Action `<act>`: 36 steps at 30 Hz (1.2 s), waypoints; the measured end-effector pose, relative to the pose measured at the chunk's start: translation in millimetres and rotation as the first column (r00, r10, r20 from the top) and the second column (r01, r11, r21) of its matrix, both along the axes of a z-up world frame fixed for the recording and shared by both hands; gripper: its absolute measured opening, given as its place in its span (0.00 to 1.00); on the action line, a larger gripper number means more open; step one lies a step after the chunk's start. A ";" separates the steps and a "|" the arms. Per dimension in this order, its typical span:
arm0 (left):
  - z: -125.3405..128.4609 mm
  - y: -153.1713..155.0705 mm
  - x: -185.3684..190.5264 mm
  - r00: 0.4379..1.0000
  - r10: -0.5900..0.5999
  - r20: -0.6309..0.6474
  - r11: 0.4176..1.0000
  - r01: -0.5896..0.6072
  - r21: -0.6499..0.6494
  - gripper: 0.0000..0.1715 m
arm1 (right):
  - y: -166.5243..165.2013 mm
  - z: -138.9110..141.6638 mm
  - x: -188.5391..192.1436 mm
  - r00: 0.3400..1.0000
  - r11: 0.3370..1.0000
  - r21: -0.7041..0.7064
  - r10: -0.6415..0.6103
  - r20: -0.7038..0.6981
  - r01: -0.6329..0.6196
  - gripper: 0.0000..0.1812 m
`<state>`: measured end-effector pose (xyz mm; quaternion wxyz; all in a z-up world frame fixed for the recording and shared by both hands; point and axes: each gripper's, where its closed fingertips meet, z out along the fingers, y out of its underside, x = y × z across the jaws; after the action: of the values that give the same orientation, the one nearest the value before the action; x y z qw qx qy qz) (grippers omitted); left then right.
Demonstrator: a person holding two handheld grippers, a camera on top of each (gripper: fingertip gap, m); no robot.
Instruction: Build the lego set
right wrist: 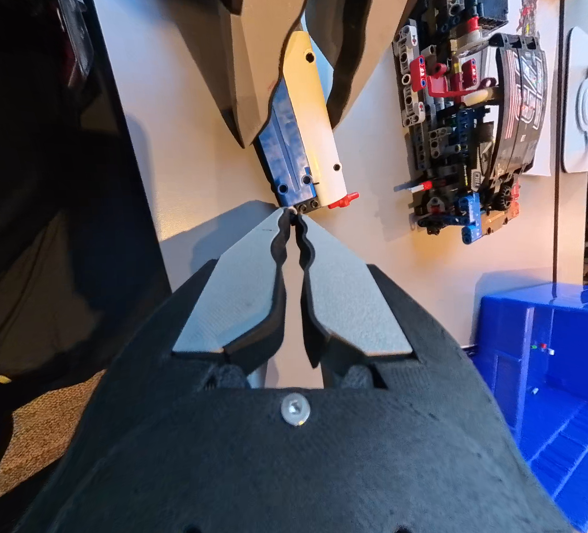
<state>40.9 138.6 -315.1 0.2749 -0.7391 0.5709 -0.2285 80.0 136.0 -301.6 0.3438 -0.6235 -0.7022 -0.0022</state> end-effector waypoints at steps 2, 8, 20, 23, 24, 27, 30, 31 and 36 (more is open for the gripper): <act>0.0 0.1 0.0 1.000 0.005 -0.001 1.000 -0.005 0.000 0.31 | 1.1 0.8 -2.1 1.000 1.000 -0.017 -0.002 0.012 0.002 0.00; 0.2 0.0 2.6 0.999 0.033 0.020 0.999 -0.033 -0.004 0.31 | -6.2 -14.1 -7.1 0.999 0.990 -0.133 -0.047 0.009 0.048 0.00; 1.2 7.7 4.0 0.995 0.058 0.079 0.998 -0.058 -0.003 0.31 | 46.0 25.2 40.4 0.822 0.922 -0.309 -0.356 -0.445 0.233 0.00; 1.2 8.3 3.9 0.995 0.061 0.082 0.998 -0.061 -0.004 0.31 | 61.6 36.3 65.3 0.766 0.900 -0.329 -0.420 -0.486 0.285 0.00; 1.2 8.4 3.9 0.995 0.062 0.082 0.998 -0.061 -0.004 0.31 | 63.9 38.5 71.4 0.752 0.896 -0.332 -0.432 -0.497 0.296 0.00; 1.3 9.5 3.8 0.994 0.064 0.084 0.998 -0.063 -0.009 0.31 | 67.1 39.0 84.5 0.732 0.887 -0.329 -0.456 -0.506 0.325 0.00; 1.3 10.7 4.1 0.994 0.062 0.084 0.998 -0.062 -0.008 0.31 | 68.3 42.4 93.4 0.714 0.885 -0.313 -0.464 -0.524 0.345 0.00; 1.3 11.0 4.1 0.994 0.062 0.085 0.998 -0.062 -0.009 0.31 | 68.4 43.9 96.3 0.705 0.883 -0.313 -0.469 -0.532 0.351 0.00; 1.4 11.8 4.4 0.995 0.063 0.083 0.998 -0.063 -0.005 0.31 | 65.6 49.0 108.0 0.660 0.872 -0.333 -0.489 -0.570 0.359 0.00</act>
<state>45.3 150.4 -313.7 0.3046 -0.7469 0.5350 -0.2512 188.0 201.6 -252.7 0.4894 -0.7630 -0.3738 0.1964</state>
